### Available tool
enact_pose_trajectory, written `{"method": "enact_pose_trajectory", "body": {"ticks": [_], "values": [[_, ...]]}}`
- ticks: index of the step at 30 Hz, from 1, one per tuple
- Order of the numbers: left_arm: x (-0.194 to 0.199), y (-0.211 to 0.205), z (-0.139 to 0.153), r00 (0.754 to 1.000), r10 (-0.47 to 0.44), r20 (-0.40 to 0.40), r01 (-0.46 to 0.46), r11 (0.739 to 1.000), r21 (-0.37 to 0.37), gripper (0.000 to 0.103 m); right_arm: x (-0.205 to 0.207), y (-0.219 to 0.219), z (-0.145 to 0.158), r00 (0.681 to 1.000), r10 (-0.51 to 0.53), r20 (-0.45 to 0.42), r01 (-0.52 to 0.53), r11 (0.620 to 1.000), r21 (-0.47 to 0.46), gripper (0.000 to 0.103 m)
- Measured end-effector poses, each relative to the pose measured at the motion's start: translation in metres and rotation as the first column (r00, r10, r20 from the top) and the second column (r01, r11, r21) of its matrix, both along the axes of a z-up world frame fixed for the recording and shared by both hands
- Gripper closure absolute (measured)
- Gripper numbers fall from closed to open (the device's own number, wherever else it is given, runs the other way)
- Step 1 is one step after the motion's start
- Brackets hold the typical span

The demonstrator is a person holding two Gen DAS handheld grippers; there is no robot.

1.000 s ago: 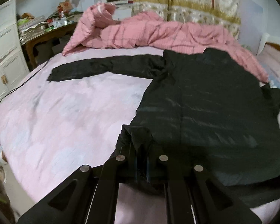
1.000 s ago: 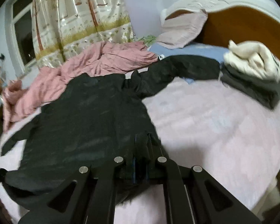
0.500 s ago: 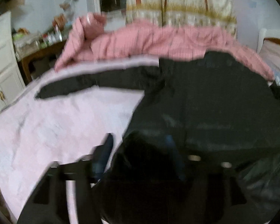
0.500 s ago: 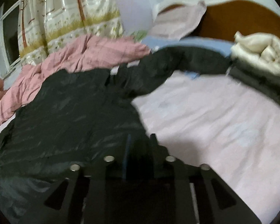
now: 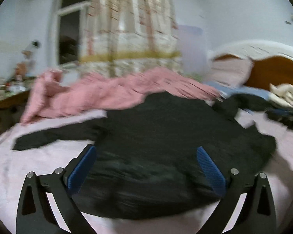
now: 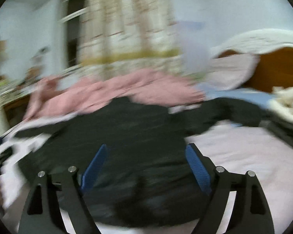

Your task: Fold large clothes

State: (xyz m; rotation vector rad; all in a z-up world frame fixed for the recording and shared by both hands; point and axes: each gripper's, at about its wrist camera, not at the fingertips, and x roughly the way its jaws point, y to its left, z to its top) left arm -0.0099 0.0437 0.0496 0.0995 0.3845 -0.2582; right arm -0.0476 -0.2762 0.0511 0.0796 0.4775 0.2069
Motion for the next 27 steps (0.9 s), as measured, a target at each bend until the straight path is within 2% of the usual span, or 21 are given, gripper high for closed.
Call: {"method": "enact_pose_trajectory", "body": {"ticks": [1, 2, 3, 5, 7, 8, 11, 15, 17, 19, 22, 23, 25, 27], "values": [[0.004, -0.007, -0.004, 1.0, -0.012, -0.016, 0.012, 1.0, 0.028, 0.001, 0.006, 0.011, -0.008, 0.99, 0.115, -0.081, -0.113, 0.993, 0.026, 0.017], [0.006, -0.014, -0.01, 1.0, 0.005, -0.01, -0.004, 0.998, 0.066, 0.001, 0.014, 0.024, -0.02, 0.954, 0.242, -0.175, -0.232, 0.97, 0.074, 0.017], [0.011, -0.02, -0.017, 0.999, 0.034, -0.003, -0.033, 0.993, 0.117, 0.001, 0.019, 0.034, -0.03, 0.926, 0.297, -0.233, -0.282, 0.955, 0.095, 0.017], [0.024, -0.024, -0.03, 0.997, 0.066, -0.046, -0.058, 0.987, 0.153, 0.001, 0.025, 0.053, -0.045, 0.925, 0.256, -0.281, -0.264, 0.965, 0.01, 0.017], [0.035, -0.017, -0.038, 0.991, 0.091, -0.102, -0.08, 0.991, 0.109, 0.001, 0.033, 0.074, -0.058, 0.929, 0.191, -0.316, -0.246, 0.958, -0.144, 0.017], [0.037, -0.013, -0.04, 0.989, 0.094, -0.112, -0.085, 0.993, 0.084, 0.001, 0.04, 0.078, -0.063, 0.938, 0.146, -0.314, -0.213, 0.959, -0.188, 0.017], [0.039, -0.005, -0.038, 0.99, 0.077, -0.12, -0.074, 0.997, 0.032, 0.001, 0.06, 0.07, -0.073, 0.946, 0.03, -0.322, -0.089, 0.981, -0.17, 0.018], [0.033, 0.012, -0.038, 0.99, 0.043, -0.131, -0.054, 0.995, -0.085, 0.001, 0.081, 0.054, -0.075, 0.953, -0.105, -0.284, 0.054, 0.982, -0.182, 0.018], [0.03, 0.011, -0.037, 0.992, 0.012, -0.126, -0.024, 0.995, -0.094, 0.001, 0.09, 0.046, -0.074, 0.953, -0.16, -0.258, 0.112, 0.975, -0.191, 0.018], [0.029, 0.003, -0.038, 0.988, -0.061, -0.141, 0.047, 0.994, -0.096, 0.001, 0.096, 0.04, -0.077, 0.944, -0.175, -0.278, 0.127, 0.975, -0.181, 0.018], [0.029, -0.016, -0.046, 0.963, -0.18, -0.202, 0.169, 0.983, -0.068, 0.001, 0.1, 0.028, -0.076, 0.937, -0.182, -0.299, 0.15, 0.98, -0.127, 0.019], [0.03, -0.025, -0.051, 0.958, -0.18, -0.223, 0.176, 0.984, -0.037, 0.002, 0.095, 0.026, -0.072, 0.94, -0.181, -0.288, 0.154, 0.981, -0.115, 0.02], [0.037, -0.031, -0.059, 0.968, -0.079, -0.239, 0.086, 0.996, 0.018, 0.004, 0.084, 0.025, -0.062, 0.951, -0.159, -0.266, 0.135, 0.985, -0.104, 0.02], [0.052, -0.031, -0.068, 0.959, 0.001, -0.283, 0.006, 1.0, 0.024, 0.011, 0.071, 0.024, -0.056, 0.957, -0.108, -0.27, 0.091, 0.993, -0.075, 0.02]]}}
